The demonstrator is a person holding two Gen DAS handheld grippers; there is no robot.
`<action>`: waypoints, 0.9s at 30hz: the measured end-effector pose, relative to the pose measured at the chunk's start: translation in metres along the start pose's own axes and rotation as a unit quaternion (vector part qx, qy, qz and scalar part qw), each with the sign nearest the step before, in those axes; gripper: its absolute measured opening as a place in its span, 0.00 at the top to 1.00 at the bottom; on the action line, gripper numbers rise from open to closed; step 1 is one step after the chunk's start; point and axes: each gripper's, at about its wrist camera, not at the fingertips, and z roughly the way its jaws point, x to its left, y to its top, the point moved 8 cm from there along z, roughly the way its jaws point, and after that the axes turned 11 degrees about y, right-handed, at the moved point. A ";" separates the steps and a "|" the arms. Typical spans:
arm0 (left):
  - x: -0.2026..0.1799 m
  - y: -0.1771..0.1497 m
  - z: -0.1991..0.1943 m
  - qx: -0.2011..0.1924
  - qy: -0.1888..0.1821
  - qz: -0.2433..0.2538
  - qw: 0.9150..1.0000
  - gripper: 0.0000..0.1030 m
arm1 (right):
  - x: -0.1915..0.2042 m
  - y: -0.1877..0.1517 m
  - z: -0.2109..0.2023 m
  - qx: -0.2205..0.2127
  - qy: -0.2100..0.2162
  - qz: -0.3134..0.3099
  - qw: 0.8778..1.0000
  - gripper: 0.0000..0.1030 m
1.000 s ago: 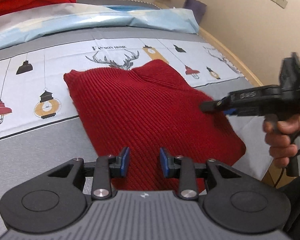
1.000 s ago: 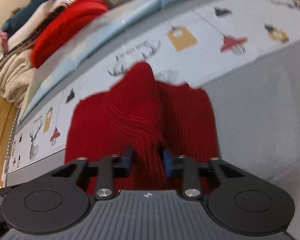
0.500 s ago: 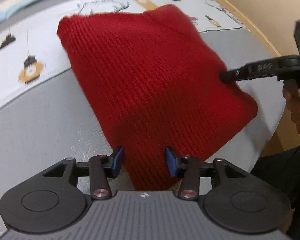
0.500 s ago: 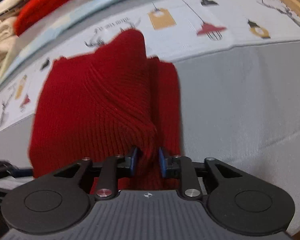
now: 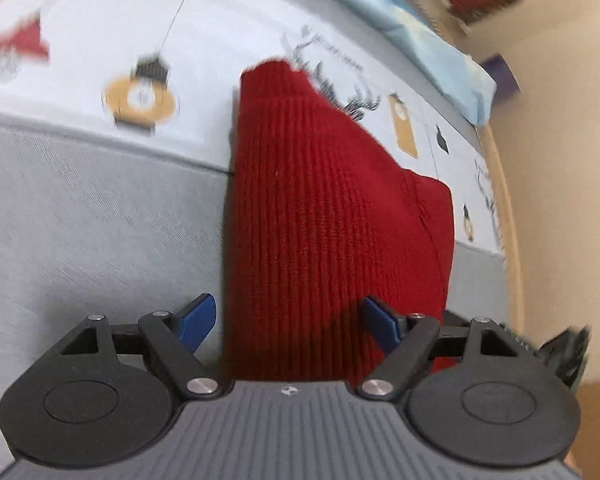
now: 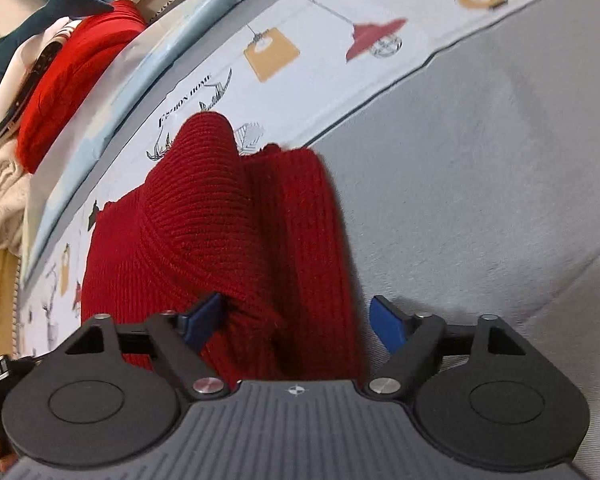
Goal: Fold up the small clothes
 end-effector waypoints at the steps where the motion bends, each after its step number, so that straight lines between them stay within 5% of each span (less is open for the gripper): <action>1: 0.000 0.001 0.007 0.004 -0.007 -0.012 1.000 0.11 | 0.000 0.001 0.003 0.000 0.006 0.005 1.000 0.19; 7: -0.008 0.008 0.032 0.019 -0.048 -0.035 0.998 0.06 | 0.006 0.004 0.012 -0.002 0.020 0.008 1.000 0.16; 13: -0.013 0.012 0.044 0.008 -0.060 -0.030 0.998 0.11 | 0.011 0.006 0.017 -0.005 0.023 0.008 1.000 0.17; 15: -0.019 0.015 0.037 -0.008 -0.045 -0.024 0.999 0.22 | 0.017 0.007 0.017 -0.010 0.029 -0.005 1.000 0.35; 16: -0.023 0.018 0.031 -0.016 -0.039 -0.018 0.999 0.30 | 0.023 0.010 0.017 -0.014 0.042 -0.014 0.999 0.52; 19: -0.030 0.030 0.008 -0.052 -0.028 0.008 0.998 0.43 | 0.035 0.014 0.019 -0.021 0.041 -0.028 0.999 0.60; 27: -0.020 0.080 -0.059 -0.150 0.019 0.059 0.987 0.45 | 0.100 0.032 0.044 -0.061 0.086 -0.065 0.992 0.72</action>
